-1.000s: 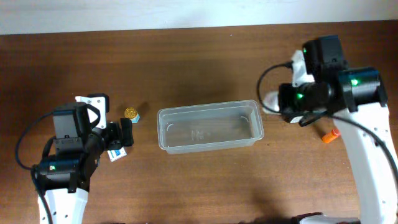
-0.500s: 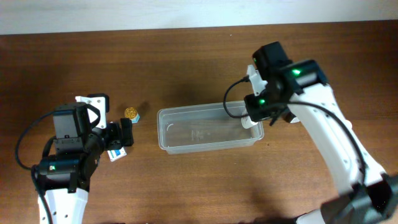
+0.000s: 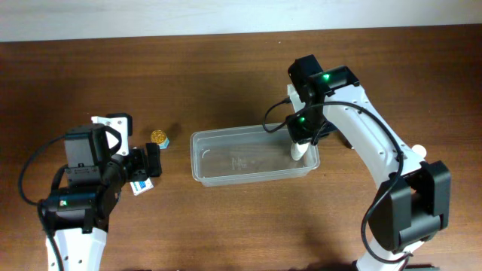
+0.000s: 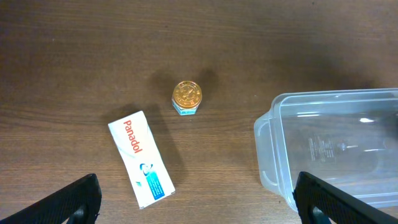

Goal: Pack container
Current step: 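Carry the white bottle into the container's right end and release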

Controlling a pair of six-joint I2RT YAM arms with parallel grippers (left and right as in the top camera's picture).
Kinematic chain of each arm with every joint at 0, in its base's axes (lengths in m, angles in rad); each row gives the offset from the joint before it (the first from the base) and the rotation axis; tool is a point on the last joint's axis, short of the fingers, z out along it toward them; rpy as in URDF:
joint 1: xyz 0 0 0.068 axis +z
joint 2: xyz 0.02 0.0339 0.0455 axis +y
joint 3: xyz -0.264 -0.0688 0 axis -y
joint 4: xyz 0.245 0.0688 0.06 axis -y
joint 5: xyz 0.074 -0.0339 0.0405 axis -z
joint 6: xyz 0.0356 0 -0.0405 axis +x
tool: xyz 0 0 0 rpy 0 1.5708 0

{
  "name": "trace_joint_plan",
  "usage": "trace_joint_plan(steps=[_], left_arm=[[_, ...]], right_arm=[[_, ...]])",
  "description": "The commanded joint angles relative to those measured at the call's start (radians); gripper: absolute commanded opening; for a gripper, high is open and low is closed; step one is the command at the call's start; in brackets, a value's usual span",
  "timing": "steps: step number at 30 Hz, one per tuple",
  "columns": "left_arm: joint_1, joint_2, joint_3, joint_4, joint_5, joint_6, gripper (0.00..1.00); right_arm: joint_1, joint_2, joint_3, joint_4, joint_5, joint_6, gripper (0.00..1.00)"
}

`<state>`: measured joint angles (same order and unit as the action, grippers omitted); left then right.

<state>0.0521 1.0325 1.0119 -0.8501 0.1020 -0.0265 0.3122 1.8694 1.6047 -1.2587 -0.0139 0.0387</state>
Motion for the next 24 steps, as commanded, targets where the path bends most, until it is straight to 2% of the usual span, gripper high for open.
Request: trace_joint_plan(steps=[1,6,9,13,17,20,24], left_arm=[[0.003,0.0,0.021,-0.001,0.014,-0.006,0.99],[0.003,0.001,0.021,-0.001,0.014,-0.006,0.99],[0.003,0.0,0.021,-0.001,0.014,-0.006,0.99],[0.003,0.0,0.021,-0.003,0.014,-0.006,0.99],[0.003,0.0,0.021,-0.004,0.014,-0.006,0.99],[0.003,0.0,0.021,-0.004,0.014,-0.006,0.99],[0.003,0.0,0.021,-0.005,0.014,-0.006,0.99]], right_arm=[[0.006,-0.011,0.005,0.003,0.011,-0.001,0.43],[0.006,-0.052,0.053,-0.032,0.021,0.009,0.53],[0.004,-0.105,0.125,-0.056,0.087,0.062,0.59],[-0.055,-0.196,0.208,-0.073,0.158,0.153,0.76],[-0.197,-0.229,0.213,-0.085,0.137,0.18,0.81],[-0.342,-0.193,0.182,-0.097,0.034,0.176,0.81],[-0.437,-0.133,0.142,-0.096,-0.048,0.176,0.81]])
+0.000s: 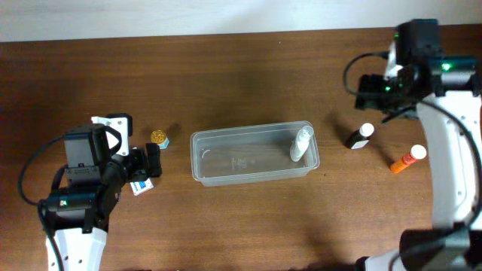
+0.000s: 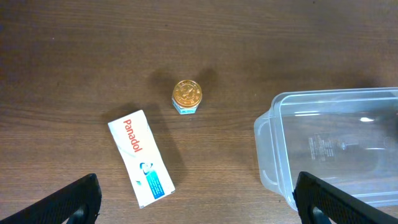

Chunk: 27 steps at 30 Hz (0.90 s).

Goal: Pack container
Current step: 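Carry the white bottle into the container's right end and release, then grasp the dark Woods bottle with the right gripper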

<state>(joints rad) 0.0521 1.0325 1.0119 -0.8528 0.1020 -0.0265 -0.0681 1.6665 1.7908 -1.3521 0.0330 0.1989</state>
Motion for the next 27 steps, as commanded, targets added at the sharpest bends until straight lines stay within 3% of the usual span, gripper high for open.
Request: trace_joint_plan(steps=[1,12,16,19,22,27], left_arm=[[0.003,0.0,0.021,-0.002,0.014,-0.006,0.99],[0.003,0.0,0.021,-0.003,0.014,-0.006,0.99],[0.003,0.0,0.021,-0.005,0.014,-0.006,1.0],[0.003,0.0,0.021,-0.005,0.014,-0.006,0.99],[0.003,0.001,0.021,-0.005,0.014,-0.006,0.99],[0.003,0.0,0.021,-0.005,0.014,-0.006,1.0]], right_arm=[[-0.072,0.09,-0.055,-0.003,-0.106,0.016,0.81],[-0.093,0.287,-0.099,0.025,-0.111,-0.01,0.79],[-0.094,0.329,-0.099,0.035,-0.11,-0.01,0.56],[-0.094,0.336,-0.099,0.039,-0.109,-0.01,0.52],[-0.094,0.336,-0.099,0.043,-0.109,-0.01,0.39],[-0.094,0.336,-0.1,0.05,-0.108,-0.01,0.38]])
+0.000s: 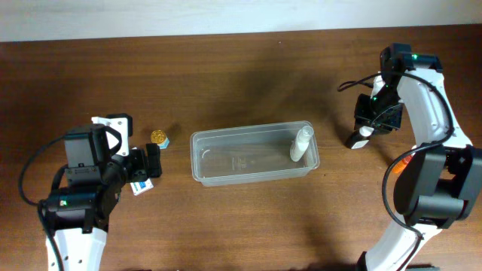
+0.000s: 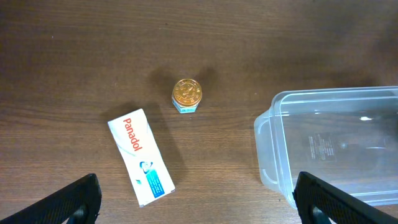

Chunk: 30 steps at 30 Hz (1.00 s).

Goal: Pack container
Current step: 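Grasp the dark Woods bottle with the right gripper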

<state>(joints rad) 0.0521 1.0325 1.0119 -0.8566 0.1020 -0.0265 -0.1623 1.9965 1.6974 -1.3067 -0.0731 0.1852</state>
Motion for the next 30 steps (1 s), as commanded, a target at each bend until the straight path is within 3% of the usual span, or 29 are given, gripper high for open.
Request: trace_joint_plan(steps=[1,30], left_arm=[[0.003,0.0,0.021,-0.002,0.014,-0.007,0.99],[0.003,0.0,0.021,-0.013,0.014,-0.006,0.99]], right_arm=[[0.0,0.006,-0.006,0.005,-0.002,0.003,0.38],[-0.002,0.041,-0.006,0.009,0.028,0.014,0.36]])
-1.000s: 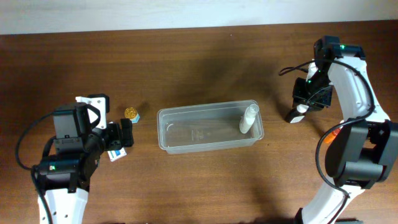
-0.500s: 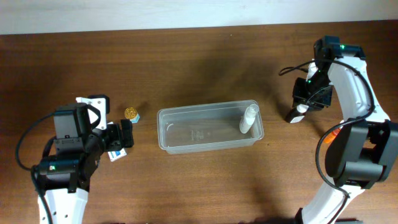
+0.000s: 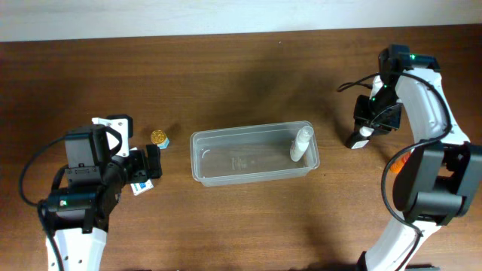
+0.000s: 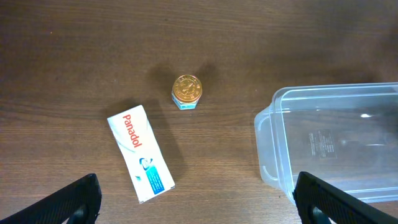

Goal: Pack container
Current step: 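Grasp the dark Woods bottle with the right gripper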

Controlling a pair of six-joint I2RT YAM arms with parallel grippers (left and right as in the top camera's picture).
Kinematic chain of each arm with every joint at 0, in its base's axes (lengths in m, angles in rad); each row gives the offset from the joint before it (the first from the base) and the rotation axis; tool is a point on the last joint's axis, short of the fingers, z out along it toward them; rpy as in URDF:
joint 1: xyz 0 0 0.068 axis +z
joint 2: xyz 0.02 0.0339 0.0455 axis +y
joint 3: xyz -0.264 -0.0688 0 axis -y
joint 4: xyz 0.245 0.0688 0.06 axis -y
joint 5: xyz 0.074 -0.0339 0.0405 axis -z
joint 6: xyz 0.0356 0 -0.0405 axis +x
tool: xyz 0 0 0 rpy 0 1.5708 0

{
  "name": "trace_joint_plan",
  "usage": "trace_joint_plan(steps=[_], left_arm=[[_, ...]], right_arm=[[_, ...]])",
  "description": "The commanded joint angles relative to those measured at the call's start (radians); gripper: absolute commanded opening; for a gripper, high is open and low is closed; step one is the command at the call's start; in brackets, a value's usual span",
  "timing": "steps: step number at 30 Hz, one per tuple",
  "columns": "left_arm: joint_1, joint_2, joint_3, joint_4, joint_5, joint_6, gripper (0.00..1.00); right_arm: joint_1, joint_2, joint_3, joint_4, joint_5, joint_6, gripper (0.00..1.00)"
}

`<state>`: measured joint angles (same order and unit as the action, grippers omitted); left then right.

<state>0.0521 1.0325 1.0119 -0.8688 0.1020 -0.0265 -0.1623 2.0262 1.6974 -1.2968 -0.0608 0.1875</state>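
Note:
The clear plastic container (image 3: 252, 154) lies mid-table, with a white bottle (image 3: 301, 143) leaning in its right end. My right gripper (image 3: 374, 117) hovers at a dark bottle with a white cap (image 3: 358, 138); the overhead view does not show how its jaws stand. An orange tube (image 3: 410, 156) lies further right. My left gripper (image 4: 196, 205) is open, low over the table, with nothing between its fingers (image 4: 68, 199). In front of it lie a white Panadol box (image 4: 140, 153) and a small gold-lidded jar (image 4: 186, 91). The container's left end (image 4: 273, 149) shows at the right.
A white part of the left arm's mount (image 3: 113, 124) sits at the table's left. The right arm's cable (image 3: 354, 84) loops over the table near the dark bottle.
The left gripper has shifted slightly; the box and jar sit a little higher in its view. The right gripper stays at the dark bottle.
The right gripper was at the container's right end with the white bottle. Then the bottle stood in the container and the gripper was far right, beyond the dark bottle. Then it was down at the dark bottle, where it remains. The left gripper stayed open by the Panadol box.

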Motion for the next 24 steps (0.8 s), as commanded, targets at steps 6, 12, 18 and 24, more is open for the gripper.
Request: trace_joint_plan(steps=[6,12,18,24], left_arm=[[0.003,0.0,0.021,0.0,0.014,-0.006,0.99],[0.003,0.0,0.021,0.0,0.014,-0.006,1.0],[0.003,0.0,0.021,0.0,0.014,-0.006,0.99],[0.003,0.0,0.021,0.0,0.014,-0.006,0.99]], right_arm=[[-0.002,0.011,-0.006,-0.001,0.016,0.012,0.24],[-0.002,0.009,-0.006,-0.009,0.016,0.011,0.13],[0.018,-0.071,-0.003,-0.049,0.016,-0.031,0.08],[0.126,-0.3,-0.003,-0.131,0.015,-0.118,0.08]])
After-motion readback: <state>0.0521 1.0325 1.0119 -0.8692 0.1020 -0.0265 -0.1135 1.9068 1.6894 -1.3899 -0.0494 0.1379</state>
